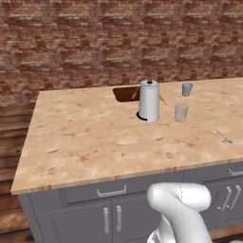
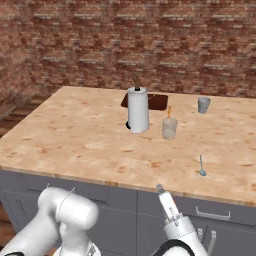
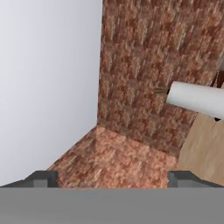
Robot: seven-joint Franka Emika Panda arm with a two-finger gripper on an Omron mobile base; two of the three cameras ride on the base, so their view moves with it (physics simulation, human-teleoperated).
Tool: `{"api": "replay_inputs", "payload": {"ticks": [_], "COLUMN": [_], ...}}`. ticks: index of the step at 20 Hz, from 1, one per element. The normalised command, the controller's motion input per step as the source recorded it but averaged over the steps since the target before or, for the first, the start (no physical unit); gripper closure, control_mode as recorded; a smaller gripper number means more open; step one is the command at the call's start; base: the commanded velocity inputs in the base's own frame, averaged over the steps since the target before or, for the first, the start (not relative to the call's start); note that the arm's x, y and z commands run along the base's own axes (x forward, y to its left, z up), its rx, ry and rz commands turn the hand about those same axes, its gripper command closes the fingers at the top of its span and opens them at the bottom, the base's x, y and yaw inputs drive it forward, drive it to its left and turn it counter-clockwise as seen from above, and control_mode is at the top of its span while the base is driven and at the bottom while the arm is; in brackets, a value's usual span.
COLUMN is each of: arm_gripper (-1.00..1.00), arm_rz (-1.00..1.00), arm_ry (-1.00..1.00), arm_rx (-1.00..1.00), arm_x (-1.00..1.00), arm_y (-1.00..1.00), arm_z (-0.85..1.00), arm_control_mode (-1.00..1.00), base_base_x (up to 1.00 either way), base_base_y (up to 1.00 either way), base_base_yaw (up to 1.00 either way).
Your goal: Take the tongs from the drawer on the right and place them on the dining counter next to the tray containing the kebab skewer.
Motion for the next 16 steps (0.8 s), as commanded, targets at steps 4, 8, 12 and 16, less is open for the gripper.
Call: {"api": "replay_inputs", "payload": {"ticks": [4, 8, 12, 16], "arm_gripper": [-1.00, -1.00, -1.00, -1.00], "arm_rz": [0.00, 0.00, 0.00, 0.00], "arm_ry": [-0.09, 0.00, 0.06, 0.03], "arm_rx": [0.03, 0.06, 0.02, 0.00], "arm_x": [0.00, 0.00, 0.00, -0.06], "arm_y": [-0.52, -0.61, -0.49, -0.22], "arm_z": [-0.30, -0.22, -0.26, -0.41], "arm_control_mode": [-1.00, -1.00, -1.00, -1.00], "base_base_x": [0.00, 0.00, 0.00, 0.00], "base_base_y": [0.00, 0.00, 0.00, 0.00], "base_base_yaw": [0.00, 0.00, 0.00, 0.00]}}
